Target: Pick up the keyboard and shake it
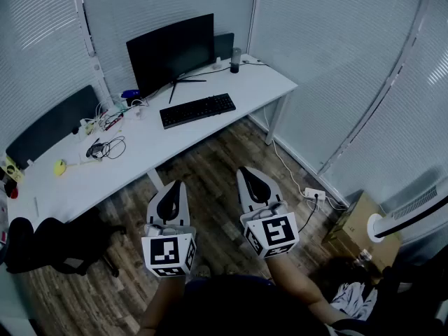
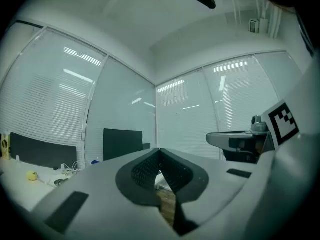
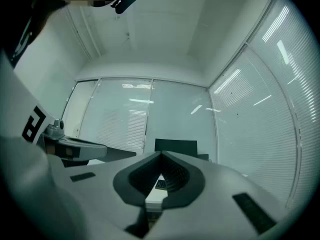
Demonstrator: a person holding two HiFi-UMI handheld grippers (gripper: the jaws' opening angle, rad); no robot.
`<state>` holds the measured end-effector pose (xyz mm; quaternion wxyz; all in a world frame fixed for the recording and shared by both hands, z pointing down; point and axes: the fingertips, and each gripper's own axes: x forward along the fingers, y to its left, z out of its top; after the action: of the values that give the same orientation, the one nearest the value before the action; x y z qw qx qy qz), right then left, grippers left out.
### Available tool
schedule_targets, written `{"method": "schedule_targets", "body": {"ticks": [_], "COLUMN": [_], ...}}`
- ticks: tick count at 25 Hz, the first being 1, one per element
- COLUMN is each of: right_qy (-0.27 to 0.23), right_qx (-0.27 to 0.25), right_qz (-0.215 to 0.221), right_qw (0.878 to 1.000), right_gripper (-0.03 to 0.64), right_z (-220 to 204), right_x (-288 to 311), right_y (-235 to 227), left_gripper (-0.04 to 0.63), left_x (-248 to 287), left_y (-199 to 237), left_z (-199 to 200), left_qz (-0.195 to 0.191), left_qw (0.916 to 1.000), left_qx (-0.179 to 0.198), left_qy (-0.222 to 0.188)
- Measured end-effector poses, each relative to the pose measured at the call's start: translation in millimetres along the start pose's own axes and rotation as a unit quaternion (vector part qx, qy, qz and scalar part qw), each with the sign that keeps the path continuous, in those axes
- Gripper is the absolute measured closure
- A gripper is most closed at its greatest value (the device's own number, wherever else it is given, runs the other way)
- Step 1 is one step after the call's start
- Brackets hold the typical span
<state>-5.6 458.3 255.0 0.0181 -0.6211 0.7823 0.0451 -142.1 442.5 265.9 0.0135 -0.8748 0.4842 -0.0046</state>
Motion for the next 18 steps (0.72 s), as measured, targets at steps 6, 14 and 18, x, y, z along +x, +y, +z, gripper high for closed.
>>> {"method": "schedule_targets", "body": {"ticks": [6,14,18], "right_qy": [-0.001,0.015,0.024], "right_qx": [0.001,0.005,0.011], "right_qz": [0.014,0.042,0.041], "right_qw": [1.000,0.999,0.999], "right_gripper": [0.591,0.588,0.586], "right_z": [0,-26,-38], "right_x": [-3,6,22], "right_y": [-24,-44,-56], "left_gripper": [0.572,0.571,0.569], "left_x": [12,30,47], "left_y": [-18,-28,-17], "left_z": [4,-14,-27], "left_qz": [0.008,0.014,0.015], "left_qw": [0.9999,0.9998,0.9996], "left_qx": [-0.001,-0.015,-0.024], "left_qy": [-0.013,-0.003,0.004]}}
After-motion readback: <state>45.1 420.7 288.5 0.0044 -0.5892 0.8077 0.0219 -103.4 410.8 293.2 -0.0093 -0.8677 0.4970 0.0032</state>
